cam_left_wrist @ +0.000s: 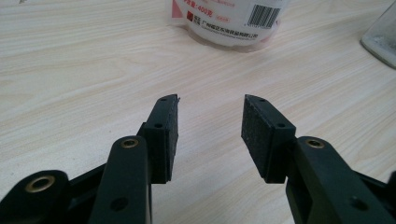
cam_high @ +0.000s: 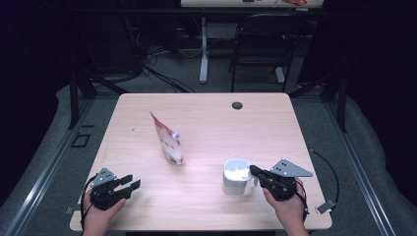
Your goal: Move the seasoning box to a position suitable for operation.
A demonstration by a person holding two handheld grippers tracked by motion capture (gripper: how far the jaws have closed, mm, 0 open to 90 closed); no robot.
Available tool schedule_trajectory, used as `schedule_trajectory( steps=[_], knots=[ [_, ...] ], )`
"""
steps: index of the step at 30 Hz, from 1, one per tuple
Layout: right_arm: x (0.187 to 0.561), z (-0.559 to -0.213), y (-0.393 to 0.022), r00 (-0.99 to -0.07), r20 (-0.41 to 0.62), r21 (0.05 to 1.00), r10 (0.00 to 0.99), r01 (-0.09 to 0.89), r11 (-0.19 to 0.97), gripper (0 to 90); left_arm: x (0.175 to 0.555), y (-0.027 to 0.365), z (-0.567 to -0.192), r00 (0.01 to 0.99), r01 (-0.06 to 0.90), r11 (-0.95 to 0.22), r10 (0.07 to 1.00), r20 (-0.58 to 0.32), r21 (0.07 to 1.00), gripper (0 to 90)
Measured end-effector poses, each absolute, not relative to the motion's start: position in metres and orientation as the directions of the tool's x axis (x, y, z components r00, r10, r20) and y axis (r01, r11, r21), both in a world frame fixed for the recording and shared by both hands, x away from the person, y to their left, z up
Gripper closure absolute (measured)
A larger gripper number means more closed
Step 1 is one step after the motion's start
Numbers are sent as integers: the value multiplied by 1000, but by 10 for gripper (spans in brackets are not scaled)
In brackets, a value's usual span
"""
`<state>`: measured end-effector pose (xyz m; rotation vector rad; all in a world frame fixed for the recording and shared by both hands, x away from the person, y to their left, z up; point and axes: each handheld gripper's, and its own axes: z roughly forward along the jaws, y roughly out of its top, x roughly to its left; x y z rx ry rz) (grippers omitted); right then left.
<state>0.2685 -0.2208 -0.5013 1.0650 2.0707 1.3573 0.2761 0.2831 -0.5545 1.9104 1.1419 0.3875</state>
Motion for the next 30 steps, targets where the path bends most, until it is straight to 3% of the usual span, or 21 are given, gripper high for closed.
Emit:
schedule_trajectory(
  steps=[4,30],
  knots=[
    [267,-500,-218,-601,8,904,799,345,251,900,275,284,-555,535,567,-221,831,-152,794,565],
    [269,-501,-222,-603,46,906,796,361,222,900,275,280,-554,555,557,-237,820,-144,796,583]
  ],
)
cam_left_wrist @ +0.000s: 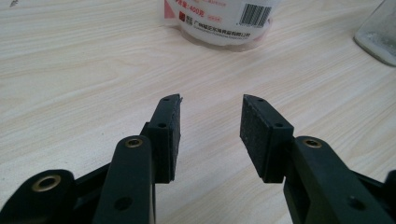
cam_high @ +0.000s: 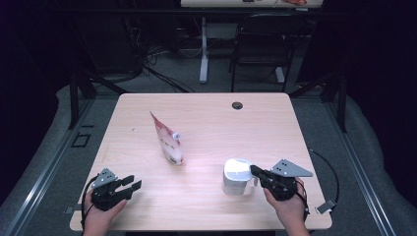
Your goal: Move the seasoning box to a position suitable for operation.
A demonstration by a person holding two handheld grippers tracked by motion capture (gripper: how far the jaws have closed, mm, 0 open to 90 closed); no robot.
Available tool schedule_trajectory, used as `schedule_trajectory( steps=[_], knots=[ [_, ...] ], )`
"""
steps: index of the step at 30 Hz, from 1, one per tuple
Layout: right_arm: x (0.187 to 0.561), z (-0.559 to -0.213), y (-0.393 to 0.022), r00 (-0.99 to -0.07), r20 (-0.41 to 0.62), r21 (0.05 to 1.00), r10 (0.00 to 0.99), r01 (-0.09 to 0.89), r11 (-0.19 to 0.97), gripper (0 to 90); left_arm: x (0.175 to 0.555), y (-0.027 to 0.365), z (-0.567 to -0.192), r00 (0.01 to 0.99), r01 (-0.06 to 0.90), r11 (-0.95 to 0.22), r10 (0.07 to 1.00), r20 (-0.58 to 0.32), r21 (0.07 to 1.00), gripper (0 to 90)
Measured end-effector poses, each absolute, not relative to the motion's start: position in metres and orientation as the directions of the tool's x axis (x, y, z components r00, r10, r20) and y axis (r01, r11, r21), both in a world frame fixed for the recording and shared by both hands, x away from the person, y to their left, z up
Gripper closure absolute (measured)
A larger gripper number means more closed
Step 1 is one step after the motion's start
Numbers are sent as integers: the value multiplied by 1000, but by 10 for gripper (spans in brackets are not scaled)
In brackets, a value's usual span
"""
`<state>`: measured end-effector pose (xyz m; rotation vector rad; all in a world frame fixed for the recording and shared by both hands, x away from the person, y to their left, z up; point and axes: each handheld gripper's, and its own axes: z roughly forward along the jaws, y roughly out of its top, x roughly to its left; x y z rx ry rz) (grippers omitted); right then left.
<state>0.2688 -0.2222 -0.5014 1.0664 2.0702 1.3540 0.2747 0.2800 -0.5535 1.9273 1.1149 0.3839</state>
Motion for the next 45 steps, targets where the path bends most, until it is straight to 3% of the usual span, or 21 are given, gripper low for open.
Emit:
schedule_trajectory(
  steps=[13,24,45],
  knots=[
    [270,-501,-224,-604,53,903,795,368,219,900,273,273,-552,586,548,-251,796,-152,798,589],
    [270,-502,-225,-605,59,904,794,371,215,900,267,244,-545,645,518,-275,748,-158,810,604],
    [271,-501,-224,-603,57,904,795,370,215,900,285,150,-522,768,456,-327,614,-180,828,848]
  ],
)
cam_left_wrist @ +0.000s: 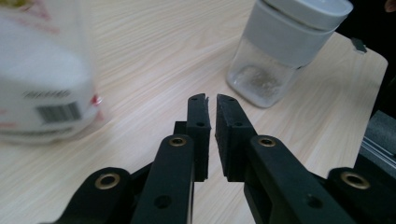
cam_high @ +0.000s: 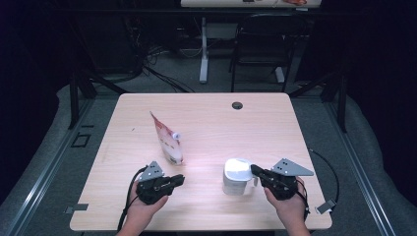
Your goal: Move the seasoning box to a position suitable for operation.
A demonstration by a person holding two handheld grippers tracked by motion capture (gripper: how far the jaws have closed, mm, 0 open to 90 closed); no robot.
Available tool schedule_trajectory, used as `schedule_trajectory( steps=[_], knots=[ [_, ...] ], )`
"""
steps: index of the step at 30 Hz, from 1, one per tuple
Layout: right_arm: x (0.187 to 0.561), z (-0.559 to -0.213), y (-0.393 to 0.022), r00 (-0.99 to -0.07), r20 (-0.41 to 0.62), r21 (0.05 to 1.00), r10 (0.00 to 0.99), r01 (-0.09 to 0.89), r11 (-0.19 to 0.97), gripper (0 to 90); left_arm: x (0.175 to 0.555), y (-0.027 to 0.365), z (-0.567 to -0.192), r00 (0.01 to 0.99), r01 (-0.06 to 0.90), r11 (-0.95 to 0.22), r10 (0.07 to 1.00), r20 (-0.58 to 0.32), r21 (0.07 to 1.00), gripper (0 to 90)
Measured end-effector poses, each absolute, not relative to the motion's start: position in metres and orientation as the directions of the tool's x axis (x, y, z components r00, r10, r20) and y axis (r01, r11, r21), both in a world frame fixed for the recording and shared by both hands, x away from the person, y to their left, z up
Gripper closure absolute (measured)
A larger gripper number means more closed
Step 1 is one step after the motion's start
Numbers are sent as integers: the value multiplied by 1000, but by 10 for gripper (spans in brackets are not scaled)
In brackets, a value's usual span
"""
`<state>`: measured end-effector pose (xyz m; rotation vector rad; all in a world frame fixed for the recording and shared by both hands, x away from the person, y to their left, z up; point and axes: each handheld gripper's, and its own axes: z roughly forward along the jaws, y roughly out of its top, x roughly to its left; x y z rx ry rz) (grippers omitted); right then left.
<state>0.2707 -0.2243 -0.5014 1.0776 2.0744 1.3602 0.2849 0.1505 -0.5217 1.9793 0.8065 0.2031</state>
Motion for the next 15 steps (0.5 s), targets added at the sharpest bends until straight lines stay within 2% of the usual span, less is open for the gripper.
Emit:
schedule_trajectory(
  steps=[4,15],
  knots=[
    [271,-502,-224,-607,58,904,793,369,216,900,288,129,-517,793,434,-343,584,-173,833,899],
    [272,-502,-225,-613,69,907,787,367,206,900,291,81,-511,840,399,-372,514,-172,838,900]
  ],
)
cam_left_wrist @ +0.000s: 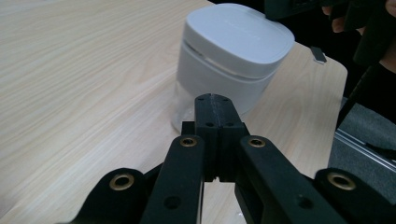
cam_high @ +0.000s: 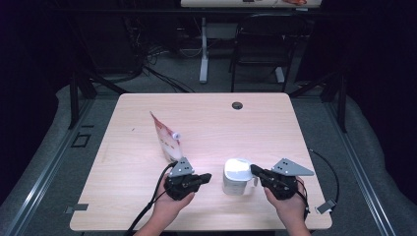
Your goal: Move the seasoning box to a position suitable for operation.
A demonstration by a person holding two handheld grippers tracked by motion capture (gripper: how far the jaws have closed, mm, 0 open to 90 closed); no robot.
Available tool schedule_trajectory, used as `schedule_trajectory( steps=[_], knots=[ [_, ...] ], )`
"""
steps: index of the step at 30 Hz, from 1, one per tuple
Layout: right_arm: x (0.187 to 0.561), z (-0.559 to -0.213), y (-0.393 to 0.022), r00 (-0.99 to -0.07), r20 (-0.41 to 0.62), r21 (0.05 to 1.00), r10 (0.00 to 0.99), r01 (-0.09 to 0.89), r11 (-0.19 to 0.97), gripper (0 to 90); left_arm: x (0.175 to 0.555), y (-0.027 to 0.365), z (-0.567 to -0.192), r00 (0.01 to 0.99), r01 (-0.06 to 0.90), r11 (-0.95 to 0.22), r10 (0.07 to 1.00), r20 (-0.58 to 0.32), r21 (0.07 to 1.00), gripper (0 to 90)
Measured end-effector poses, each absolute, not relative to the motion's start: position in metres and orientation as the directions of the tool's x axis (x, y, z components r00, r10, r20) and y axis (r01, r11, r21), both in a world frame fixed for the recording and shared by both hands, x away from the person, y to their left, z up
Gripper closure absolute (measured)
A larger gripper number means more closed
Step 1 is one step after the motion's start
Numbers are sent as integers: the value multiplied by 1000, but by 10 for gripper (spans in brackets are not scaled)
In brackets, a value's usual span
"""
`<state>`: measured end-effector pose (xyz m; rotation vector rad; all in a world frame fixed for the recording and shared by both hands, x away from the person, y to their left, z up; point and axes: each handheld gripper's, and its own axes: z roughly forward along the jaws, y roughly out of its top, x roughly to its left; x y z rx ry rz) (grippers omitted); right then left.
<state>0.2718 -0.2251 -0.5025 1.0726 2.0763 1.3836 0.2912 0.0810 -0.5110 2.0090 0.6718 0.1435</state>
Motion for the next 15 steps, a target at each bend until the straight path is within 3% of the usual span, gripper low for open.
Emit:
schedule_trajectory(
  steps=[15],
  knots=[
    [273,-503,-225,-614,70,910,786,362,203,900,295,53,-515,856,407,-401,482,-189,821,900]
  ],
)
